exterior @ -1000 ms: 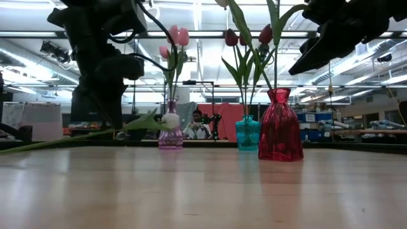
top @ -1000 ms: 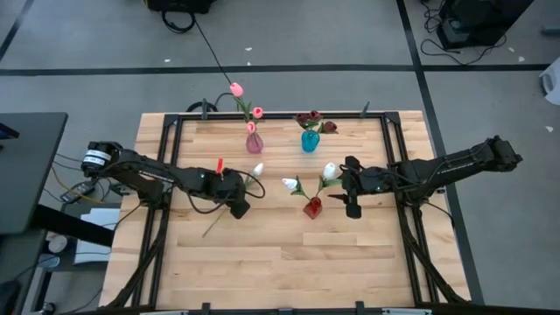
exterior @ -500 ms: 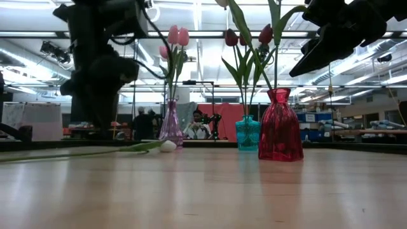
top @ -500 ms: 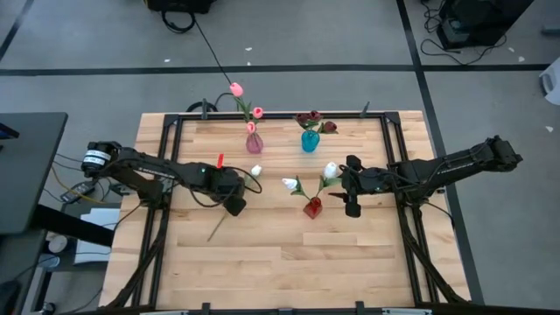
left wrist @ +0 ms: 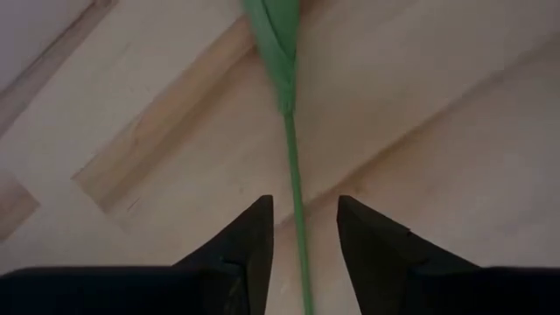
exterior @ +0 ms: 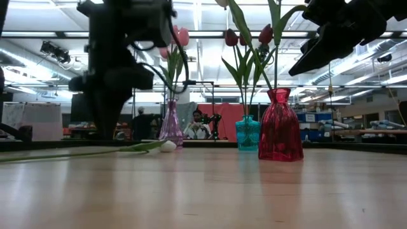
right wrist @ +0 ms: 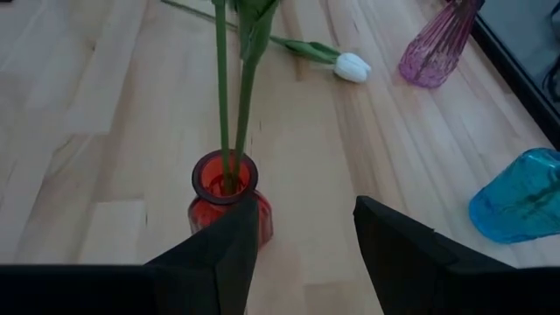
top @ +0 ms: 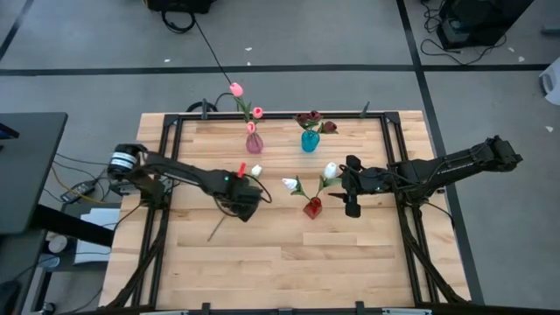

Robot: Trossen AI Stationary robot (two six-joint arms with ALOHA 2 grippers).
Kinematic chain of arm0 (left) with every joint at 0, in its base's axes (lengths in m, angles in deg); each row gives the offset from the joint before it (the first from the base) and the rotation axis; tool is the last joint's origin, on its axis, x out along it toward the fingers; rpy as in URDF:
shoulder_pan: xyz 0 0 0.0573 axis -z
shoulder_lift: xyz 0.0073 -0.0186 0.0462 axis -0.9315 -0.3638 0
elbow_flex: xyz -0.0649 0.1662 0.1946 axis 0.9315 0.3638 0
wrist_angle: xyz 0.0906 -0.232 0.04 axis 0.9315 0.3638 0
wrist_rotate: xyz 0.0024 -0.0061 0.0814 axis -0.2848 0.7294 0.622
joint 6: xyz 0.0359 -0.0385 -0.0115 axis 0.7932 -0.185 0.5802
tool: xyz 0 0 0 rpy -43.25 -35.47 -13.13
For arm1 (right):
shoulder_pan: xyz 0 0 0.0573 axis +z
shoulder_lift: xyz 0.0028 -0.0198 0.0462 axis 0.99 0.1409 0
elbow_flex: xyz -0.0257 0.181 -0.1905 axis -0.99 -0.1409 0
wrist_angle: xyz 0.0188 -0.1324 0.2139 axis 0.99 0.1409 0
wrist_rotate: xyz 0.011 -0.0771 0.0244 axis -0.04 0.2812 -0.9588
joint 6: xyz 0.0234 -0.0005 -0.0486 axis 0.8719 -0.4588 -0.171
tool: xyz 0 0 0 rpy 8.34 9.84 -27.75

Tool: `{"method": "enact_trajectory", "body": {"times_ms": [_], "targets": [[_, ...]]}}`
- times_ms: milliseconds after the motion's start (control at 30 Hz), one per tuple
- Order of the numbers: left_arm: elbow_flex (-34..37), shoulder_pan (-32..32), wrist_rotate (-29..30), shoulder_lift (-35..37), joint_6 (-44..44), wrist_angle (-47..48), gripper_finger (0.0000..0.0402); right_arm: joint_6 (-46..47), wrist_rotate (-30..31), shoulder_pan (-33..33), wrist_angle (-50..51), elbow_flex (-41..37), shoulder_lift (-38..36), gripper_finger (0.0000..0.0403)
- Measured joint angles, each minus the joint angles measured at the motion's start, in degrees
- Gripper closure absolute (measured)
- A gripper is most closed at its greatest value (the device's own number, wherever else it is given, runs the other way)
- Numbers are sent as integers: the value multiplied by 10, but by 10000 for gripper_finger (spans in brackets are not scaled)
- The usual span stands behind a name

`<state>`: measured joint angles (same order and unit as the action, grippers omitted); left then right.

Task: Sort flowers into vase by color
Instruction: Put the white tulip into the red vase

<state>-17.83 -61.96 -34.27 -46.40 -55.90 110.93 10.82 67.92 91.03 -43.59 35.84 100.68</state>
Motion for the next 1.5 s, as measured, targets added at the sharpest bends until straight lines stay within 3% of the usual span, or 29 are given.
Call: {"method": "enact_trajectory", "body": {"times_ms": [300,833,933,1000,1100,1300,1400,1500], "targets": [[-8,-35,31,-68,5,-10,271,0,0,0,-4,0,0,202],[38,-86,15,-70,51,-125,271,-5,-20,0,-3,0,0,202],[37,-86,6,-71,68,-124,287,-7,-20,0,-3,0,0,202],[37,-85,-7,-71,81,-125,322,-7,-20,0,-3,0,0,202],[37,-75,-10,-71,104,-126,384,-7,-20,0,-3,0,0,202],[41,-20,24,-54,122,-120,396,-9,-22,0,9,0,-5,202],[53,23,17,-14,118,-137,398,0,-26,-1,28,0,-30,202],[82,65,45,40,97,-179,399,16,-26,-4,38,0,-57,202]]}}
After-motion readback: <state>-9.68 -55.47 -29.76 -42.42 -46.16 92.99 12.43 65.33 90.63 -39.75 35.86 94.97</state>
